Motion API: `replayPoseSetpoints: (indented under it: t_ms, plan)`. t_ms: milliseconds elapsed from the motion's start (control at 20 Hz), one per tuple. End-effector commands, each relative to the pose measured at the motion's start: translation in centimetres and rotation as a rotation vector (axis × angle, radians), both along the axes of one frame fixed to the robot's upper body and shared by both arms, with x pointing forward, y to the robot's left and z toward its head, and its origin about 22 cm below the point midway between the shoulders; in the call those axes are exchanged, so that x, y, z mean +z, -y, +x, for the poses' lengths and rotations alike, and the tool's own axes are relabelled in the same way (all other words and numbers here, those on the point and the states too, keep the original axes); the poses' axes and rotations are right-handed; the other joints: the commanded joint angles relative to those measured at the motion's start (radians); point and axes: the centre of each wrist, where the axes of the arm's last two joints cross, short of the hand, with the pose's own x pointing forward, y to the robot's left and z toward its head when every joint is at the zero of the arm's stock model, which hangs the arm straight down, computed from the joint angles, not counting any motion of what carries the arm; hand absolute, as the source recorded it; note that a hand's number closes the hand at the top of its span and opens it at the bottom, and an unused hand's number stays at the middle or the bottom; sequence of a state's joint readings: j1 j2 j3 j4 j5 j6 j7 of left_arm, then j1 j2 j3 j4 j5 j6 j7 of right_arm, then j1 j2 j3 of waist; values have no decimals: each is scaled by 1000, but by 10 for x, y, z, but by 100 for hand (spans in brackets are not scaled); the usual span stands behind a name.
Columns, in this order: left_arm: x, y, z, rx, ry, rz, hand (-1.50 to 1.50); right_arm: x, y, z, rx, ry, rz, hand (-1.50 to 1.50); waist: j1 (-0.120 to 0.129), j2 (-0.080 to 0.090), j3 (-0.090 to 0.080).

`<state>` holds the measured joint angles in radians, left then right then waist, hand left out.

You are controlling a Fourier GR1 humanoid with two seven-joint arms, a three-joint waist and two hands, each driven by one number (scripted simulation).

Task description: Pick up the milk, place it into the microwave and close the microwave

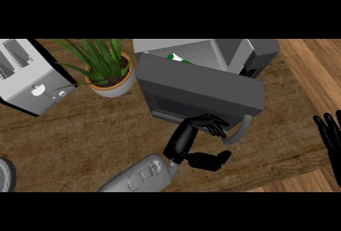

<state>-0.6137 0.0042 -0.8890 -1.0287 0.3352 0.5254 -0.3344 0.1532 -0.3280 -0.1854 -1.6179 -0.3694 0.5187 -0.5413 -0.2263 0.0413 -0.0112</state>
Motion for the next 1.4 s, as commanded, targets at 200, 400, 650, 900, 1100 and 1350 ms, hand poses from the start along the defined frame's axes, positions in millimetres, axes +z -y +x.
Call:
replayPoseSetpoints:
  t_ms: [200, 400, 650, 900, 1100, 1350]
  plan:
    - [27, 8, 26, 90, 70, -94, -150, 23, 6, 11, 67, 41, 5, -150, -65, 19, 2]
    - [40, 10, 42, 116, 101, -111, -150, 30, 5, 16, 87, 58, 17, -150, -88, 28, 4]
    - [41, 10, 50, 150, 104, -109, -150, 42, 1, 24, 146, 87, 21, -150, -116, 34, 5]
    - [52, 12, 63, 171, 128, -124, -150, 50, 2, 33, 174, 103, 40, -150, -132, 48, 6]
    - [55, 12, 68, 189, 136, -132, -150, 57, 3, 37, 202, 97, 32, -150, -142, 53, 7]
    - [56, 12, 73, 197, 146, -133, -150, 65, 4, 41, 224, 99, 26, -150, -159, 57, 6]
